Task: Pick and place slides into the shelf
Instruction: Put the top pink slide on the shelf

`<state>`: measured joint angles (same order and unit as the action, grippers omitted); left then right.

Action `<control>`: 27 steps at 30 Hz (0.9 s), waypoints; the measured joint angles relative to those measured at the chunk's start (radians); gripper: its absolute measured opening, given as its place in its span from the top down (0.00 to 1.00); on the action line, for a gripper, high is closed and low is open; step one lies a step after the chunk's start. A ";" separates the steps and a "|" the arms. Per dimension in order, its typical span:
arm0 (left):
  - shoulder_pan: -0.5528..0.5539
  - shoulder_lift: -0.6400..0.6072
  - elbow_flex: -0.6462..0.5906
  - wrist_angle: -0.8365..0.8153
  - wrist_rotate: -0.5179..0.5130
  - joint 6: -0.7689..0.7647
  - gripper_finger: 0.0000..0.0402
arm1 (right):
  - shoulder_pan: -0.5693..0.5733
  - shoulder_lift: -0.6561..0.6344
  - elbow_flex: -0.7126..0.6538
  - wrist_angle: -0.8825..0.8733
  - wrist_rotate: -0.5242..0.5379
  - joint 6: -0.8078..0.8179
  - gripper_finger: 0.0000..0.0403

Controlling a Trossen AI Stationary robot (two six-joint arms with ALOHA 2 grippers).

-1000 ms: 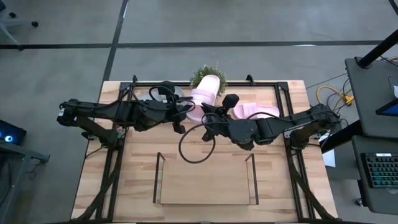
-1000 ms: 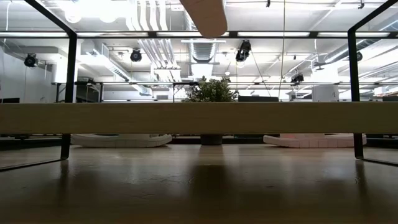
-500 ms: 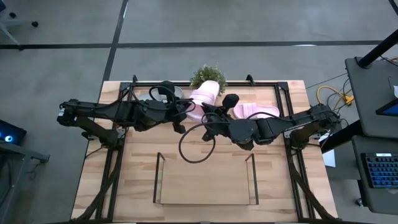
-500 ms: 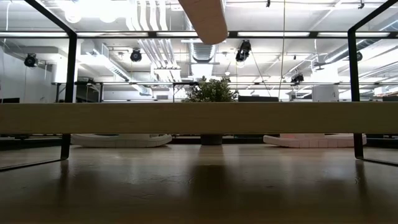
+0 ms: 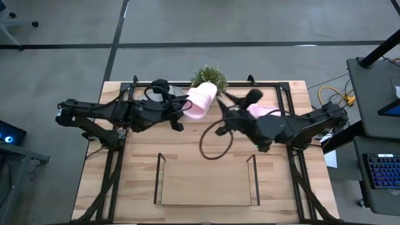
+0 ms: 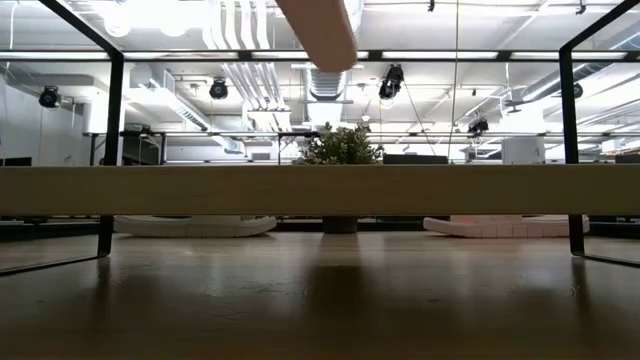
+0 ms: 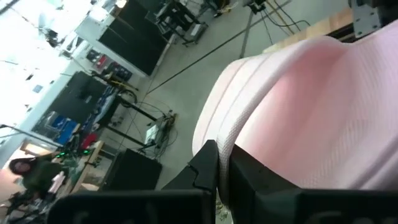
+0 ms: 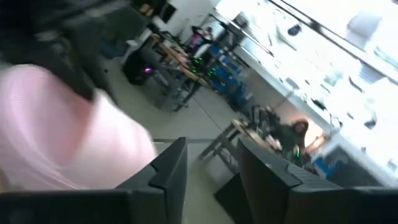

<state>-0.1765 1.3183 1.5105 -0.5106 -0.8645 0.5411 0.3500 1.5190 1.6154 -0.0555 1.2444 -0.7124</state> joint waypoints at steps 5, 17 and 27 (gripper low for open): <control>-0.094 -0.006 0.054 0.001 -0.119 -0.009 1.00 | -0.008 -0.050 0.000 -0.006 0.033 0.103 0.63; -0.343 0.109 0.116 0.147 -0.547 -0.012 1.00 | -0.008 -0.105 -0.001 -0.045 0.040 0.132 0.63; -0.386 0.342 0.183 0.472 -0.703 0.272 1.00 | -0.007 -0.114 -0.001 -0.071 0.040 0.163 0.64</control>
<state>-0.5627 1.6602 1.6938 -0.0387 -1.5672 0.8133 0.3428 1.4048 1.6142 -0.1265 1.2845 -0.5492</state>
